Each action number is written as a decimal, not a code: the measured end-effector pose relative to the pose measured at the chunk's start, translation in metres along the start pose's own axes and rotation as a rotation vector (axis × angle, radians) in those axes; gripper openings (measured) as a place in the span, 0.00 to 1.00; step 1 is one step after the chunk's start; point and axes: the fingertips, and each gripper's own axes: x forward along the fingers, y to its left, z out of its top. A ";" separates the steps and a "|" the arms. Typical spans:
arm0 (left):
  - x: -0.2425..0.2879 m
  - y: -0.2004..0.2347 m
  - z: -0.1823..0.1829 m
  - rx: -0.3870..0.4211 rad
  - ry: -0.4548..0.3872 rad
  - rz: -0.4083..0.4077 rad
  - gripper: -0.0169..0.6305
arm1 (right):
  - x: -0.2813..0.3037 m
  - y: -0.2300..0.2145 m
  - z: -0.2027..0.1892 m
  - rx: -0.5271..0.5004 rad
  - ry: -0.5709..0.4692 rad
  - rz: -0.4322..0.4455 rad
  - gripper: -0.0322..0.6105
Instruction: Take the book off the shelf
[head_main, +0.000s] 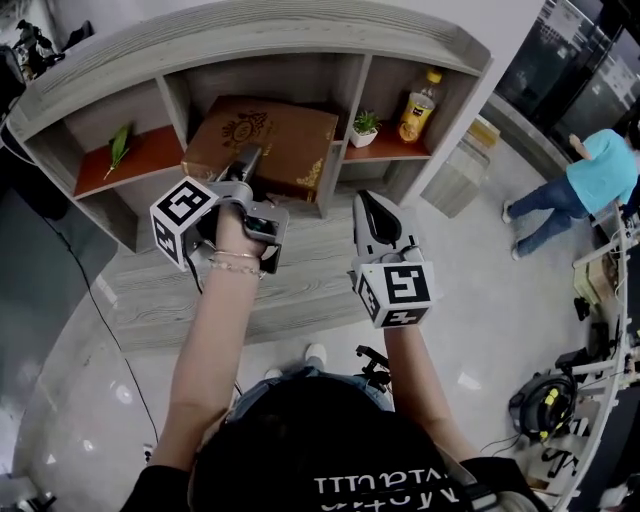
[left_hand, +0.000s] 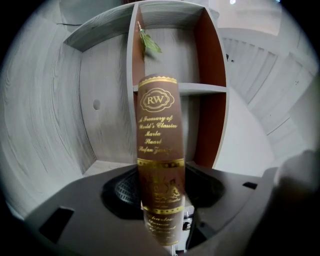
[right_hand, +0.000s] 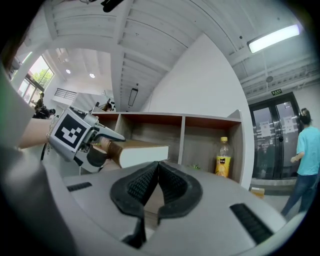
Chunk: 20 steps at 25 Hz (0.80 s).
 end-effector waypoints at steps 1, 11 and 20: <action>-0.003 0.000 -0.001 0.004 0.009 -0.005 0.38 | -0.001 0.001 0.001 -0.001 0.000 -0.004 0.07; -0.051 0.008 0.008 0.056 0.043 -0.032 0.38 | -0.023 0.031 0.001 -0.008 0.019 -0.020 0.07; -0.103 0.021 0.007 0.065 0.120 -0.078 0.38 | -0.055 0.074 -0.002 -0.002 0.033 -0.037 0.08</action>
